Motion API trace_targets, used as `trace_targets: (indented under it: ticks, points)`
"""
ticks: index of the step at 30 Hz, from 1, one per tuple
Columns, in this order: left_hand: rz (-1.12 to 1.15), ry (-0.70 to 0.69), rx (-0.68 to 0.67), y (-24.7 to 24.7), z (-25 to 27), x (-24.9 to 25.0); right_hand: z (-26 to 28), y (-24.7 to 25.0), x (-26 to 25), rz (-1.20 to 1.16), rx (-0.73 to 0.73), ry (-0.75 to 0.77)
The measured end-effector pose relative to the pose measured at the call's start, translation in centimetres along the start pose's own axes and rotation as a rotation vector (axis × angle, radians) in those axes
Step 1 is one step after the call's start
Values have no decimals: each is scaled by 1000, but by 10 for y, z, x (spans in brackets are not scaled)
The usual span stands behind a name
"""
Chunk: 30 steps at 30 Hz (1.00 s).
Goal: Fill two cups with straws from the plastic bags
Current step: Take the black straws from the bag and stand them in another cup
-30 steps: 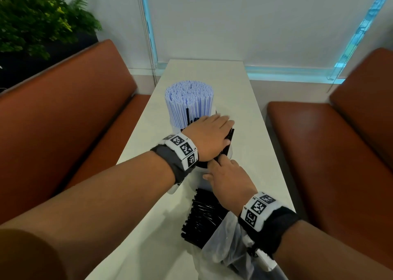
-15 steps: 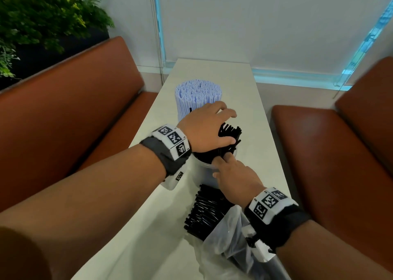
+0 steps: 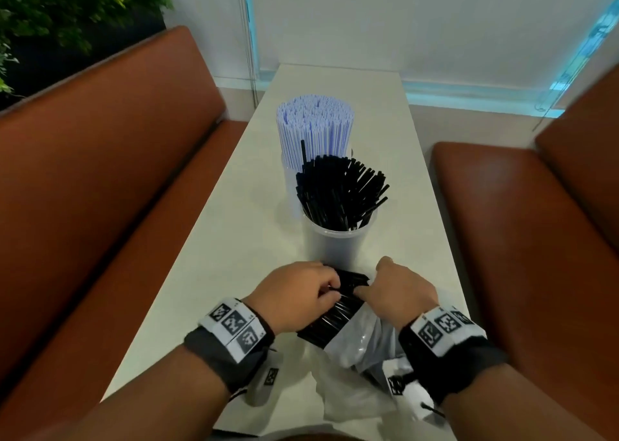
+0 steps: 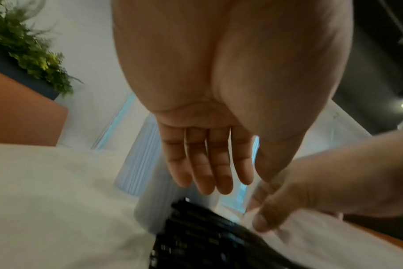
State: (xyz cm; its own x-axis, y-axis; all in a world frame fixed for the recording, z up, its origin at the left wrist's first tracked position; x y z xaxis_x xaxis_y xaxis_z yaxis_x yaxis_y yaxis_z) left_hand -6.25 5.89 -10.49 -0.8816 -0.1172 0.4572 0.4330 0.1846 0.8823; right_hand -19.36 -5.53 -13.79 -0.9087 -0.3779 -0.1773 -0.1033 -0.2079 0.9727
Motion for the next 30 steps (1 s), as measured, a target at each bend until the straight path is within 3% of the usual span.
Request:
trace_targets:
  ticks: [2,8,11,18,21,25,30]
  points:
    - [-33,-29,-75,-22,-2,3,-2,0,0,-63,9,-2]
    - [-56,-163,-99,-54,-20,28,-1,5,-1,-179,55,-21]
    - [-157,-221,-196,-67,-24,35,1,10,0,-203,80,-17]
    - [-307,-236,-305,-83,-29,36,1,12,0,-251,87,4]
    - [-324,-231,-292,-82,-32,36,1,12,0,-250,100,11]
    - [-444,-298,-158,-65,-33,33,0,15,1,-266,123,26]
    - [-450,-260,-97,-31,-19,-11,-3,14,2,-295,133,79]
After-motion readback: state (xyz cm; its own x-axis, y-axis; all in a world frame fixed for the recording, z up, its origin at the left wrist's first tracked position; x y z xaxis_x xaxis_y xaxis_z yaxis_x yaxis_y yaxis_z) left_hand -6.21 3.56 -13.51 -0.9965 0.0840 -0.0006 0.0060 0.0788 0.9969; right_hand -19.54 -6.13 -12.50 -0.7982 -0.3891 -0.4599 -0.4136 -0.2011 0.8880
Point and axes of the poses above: each hand's wrist, its own z-axis away from the middle knuckle, its own y-axis out of the back of the hand, x = y × z, the point moved 8 cm from there along -z, towards the middle knuckle, and after that the axes turned 11 degrees about x, right-handed, at the moved point
